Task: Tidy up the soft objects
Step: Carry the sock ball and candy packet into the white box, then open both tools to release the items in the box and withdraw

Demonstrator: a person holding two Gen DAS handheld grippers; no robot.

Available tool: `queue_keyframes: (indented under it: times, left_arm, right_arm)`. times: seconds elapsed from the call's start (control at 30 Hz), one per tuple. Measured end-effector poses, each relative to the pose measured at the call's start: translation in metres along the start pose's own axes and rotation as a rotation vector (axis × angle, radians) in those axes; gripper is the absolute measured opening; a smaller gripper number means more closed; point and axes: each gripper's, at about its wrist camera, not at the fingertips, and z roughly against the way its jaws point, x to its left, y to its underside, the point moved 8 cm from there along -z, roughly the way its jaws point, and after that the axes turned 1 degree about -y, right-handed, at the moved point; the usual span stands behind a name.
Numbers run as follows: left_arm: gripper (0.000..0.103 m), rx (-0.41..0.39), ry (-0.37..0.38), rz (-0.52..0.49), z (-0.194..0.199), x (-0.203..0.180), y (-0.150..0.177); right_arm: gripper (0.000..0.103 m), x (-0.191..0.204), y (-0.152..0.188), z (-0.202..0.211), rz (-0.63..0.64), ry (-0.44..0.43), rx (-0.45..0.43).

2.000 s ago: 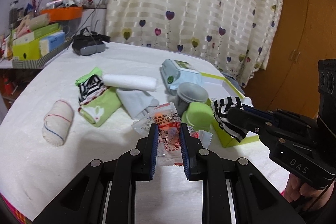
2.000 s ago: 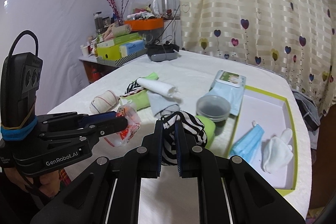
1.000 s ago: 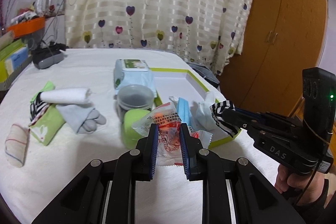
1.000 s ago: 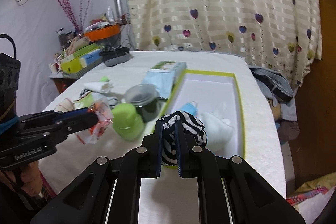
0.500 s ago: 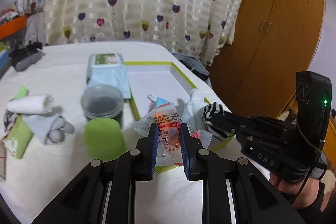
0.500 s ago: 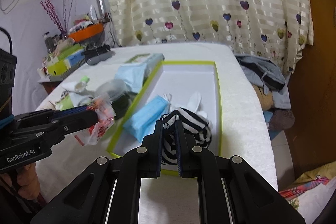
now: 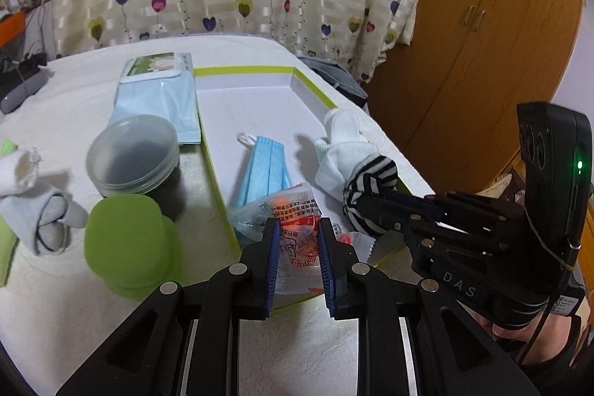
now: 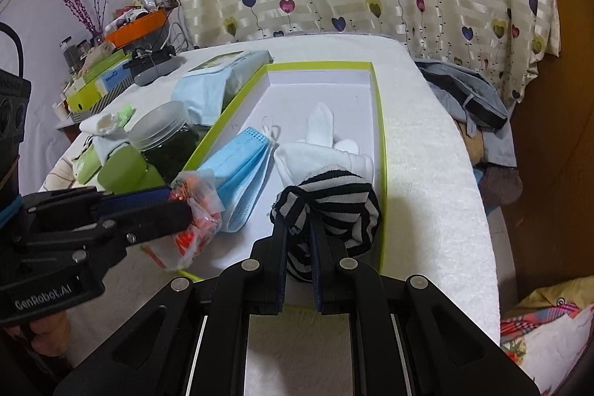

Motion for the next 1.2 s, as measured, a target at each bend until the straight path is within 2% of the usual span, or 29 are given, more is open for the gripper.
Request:
queue_keyframes:
  times: [0.47, 0.57, 0.63, 0.7, 1.0, 1.2]
  left_arm:
    - [0.019, 0.004, -0.016, 0.040, -0.031, 0.010, -0.025]
    - [0.019, -0.007, -0.017, 0.033, -0.031, 0.008, -0.027]
    - [0.023, -0.006, -0.008, 0.039, -0.030, 0.008, -0.027]
    - [0.024, -0.016, -0.005, 0.034, -0.027, 0.006, -0.029]
    - [0.026, -0.068, 0.005, 0.015, 0.000, -0.004, -0.028]
    - [0.026, -0.100, -0.011, -0.010, 0.021, -0.009, -0.018]
  right_arm:
    - [0.012, -0.008, -0.034, -0.020, 0.006, -0.028, -0.011]
    - [0.021, -0.010, -0.031, -0.018, 0.005, -0.013, -0.015]
    - [0.036, -0.009, -0.029, -0.014, 0.011, -0.008, -0.022]
    - [0.045, -0.008, -0.027, -0.008, 0.014, -0.006, -0.033]
    - [0.045, -0.009, -0.027, 0.022, -0.013, 0.022, -0.088]
    - [0.045, 0.004, -0.019, 0.036, -0.011, 0.015, -0.104]
